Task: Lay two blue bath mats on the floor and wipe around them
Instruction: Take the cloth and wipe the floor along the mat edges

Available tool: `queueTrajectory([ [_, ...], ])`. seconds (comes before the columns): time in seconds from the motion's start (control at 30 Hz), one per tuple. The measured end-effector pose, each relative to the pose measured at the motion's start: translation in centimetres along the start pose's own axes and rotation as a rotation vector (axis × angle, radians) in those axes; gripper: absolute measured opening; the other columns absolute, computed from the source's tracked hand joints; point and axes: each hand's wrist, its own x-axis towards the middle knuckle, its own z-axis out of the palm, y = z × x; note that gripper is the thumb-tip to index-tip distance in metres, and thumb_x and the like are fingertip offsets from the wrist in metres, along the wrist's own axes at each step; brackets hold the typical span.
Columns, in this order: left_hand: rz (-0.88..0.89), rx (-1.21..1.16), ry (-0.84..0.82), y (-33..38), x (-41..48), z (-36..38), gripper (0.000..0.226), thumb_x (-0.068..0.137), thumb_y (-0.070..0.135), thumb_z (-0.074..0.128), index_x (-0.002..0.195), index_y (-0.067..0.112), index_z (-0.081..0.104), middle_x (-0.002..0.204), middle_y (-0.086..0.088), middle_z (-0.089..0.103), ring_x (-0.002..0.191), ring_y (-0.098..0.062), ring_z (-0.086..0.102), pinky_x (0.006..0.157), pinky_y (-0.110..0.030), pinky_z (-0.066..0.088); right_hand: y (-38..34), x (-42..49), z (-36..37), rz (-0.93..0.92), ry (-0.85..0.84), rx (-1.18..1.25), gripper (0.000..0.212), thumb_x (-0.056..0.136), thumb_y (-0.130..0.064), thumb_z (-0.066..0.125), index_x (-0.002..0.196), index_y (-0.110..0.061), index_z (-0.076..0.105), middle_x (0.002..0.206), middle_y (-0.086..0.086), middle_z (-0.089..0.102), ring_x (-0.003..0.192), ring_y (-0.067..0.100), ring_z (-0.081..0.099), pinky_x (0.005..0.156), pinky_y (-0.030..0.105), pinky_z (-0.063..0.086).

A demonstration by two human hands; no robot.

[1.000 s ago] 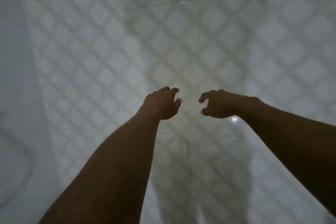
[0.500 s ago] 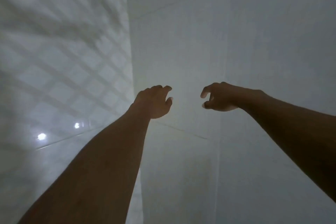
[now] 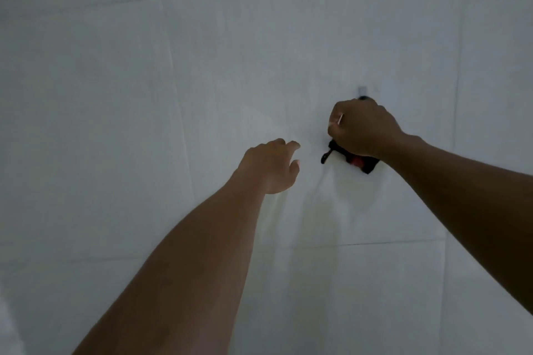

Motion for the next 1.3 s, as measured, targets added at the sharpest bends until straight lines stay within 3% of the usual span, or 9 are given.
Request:
queueTrajectory([
  [0.13,0.056,-0.141,0.026,3.6,3.0,1.2,0.05,0.102,0.043,0.04,0.15,0.028,0.038,0.141,0.0,0.052,0.123,-0.028,0.056,0.095,-0.041,0.043,4.1,0.4,-0.9,0.186,0.159,-0.035,0.035,0.09,-0.028,0.057,0.121,-0.01,0.058,0.116,0.014,0.059,0.107,0.035,0.056,0.086,0.045,0.052],
  [0.27,0.028,-0.234,0.05,5.6,6.0,2.3,0.047,0.096,0.051,0.05,0.135,0.024,0.051,0.12,-0.001,0.059,0.107,-0.027,0.061,0.089,-0.042,0.051,7.7,1.2,-0.6,0.408,0.04,0.167,0.047,0.093,-0.029,0.06,0.133,-0.008,0.048,0.125,0.017,0.057,0.106,0.031,0.056,0.088,0.041,0.05],
  [0.47,-0.117,-0.288,0.142,7.4,9.6,3.0,0.033,0.091,0.052,0.064,0.099,0.021,0.055,0.089,0.002,0.06,0.08,-0.021,0.059,0.068,-0.034,0.047,10.2,2.9,1.5,0.448,-0.069,0.318,0.037,0.095,-0.035,0.065,0.104,0.001,0.059,0.09,0.011,0.06,0.089,0.03,0.062,0.07,0.032,0.048],
  [0.73,-0.161,-0.413,0.069,6.8,11.0,1.2,0.018,0.086,0.023,0.061,0.073,0.017,0.051,0.069,0.002,0.055,0.061,-0.016,0.053,0.053,-0.025,0.039,10.7,3.8,1.2,0.415,-0.082,0.495,0.023,0.094,-0.022,0.059,0.106,-0.003,0.065,0.095,0.014,0.067,0.086,0.028,0.066,0.064,0.03,0.053],
  [0.9,-0.186,-0.71,-0.03,6.6,10.4,0.2,0.017,0.09,0.023,0.055,0.078,0.015,0.047,0.076,-0.002,0.056,0.066,-0.017,0.053,0.057,-0.025,0.04,10.3,4.1,-2.4,0.358,0.118,0.614,0.013,0.095,-0.014,0.055,0.102,-0.005,0.058,0.088,0.011,0.057,0.077,0.023,0.056,0.06,0.031,0.05],
  [1.07,-0.365,-0.999,0.23,3.7,9.7,-2.1,0.015,0.09,0.02,0.058,0.079,0.016,0.049,0.08,-0.016,0.064,0.064,-0.028,0.063,0.053,-0.038,0.052,7.9,4.9,-5.8,0.271,0.157,0.756,0.019,0.095,-0.015,0.062,0.111,-0.014,0.053,0.087,0.006,0.056,0.076,0.019,0.057,0.062,0.036,0.052],
  [1.13,-0.438,-1.113,0.278,2.4,9.2,-3.5,0.01,0.092,0.017,0.06,0.085,0.014,0.053,0.089,-0.019,0.067,0.068,-0.031,0.065,0.049,-0.035,0.056,6.7,5.4,-6.4,0.236,0.11,0.787,0.024,0.094,-0.017,0.064,0.116,-0.013,0.056,0.094,0.009,0.06,0.082,0.021,0.06,0.068,0.038,0.054],
  [1.2,-0.506,-1.21,0.267,1.0,8.1,-4.6,0.006,0.093,0.014,0.061,0.091,0.014,0.056,0.098,-0.018,0.068,0.08,-0.031,0.067,0.058,-0.037,0.062,5.6,5.7,-6.3,0.223,0.009,0.801,0.025,0.093,-0.016,0.066,0.117,-0.012,0.061,0.099,0.011,0.064,0.088,0.025,0.063,0.072,0.04,0.055],
  [1.3,-0.62,-1.184,0.133,-1.9,4.7,-4.8,0.008,0.091,0.012,0.061,0.099,0.009,0.064,0.1,-0.016,0.07,0.085,-0.029,0.07,0.066,-0.036,0.062,3.9,5.9,-4.3,0.227,-0.233,0.725,0.021,0.093,-0.016,0.066,0.113,-0.007,0.065,0.099,0.009,0.066,0.086,0.023,0.063,0.065,0.034,0.054],
])
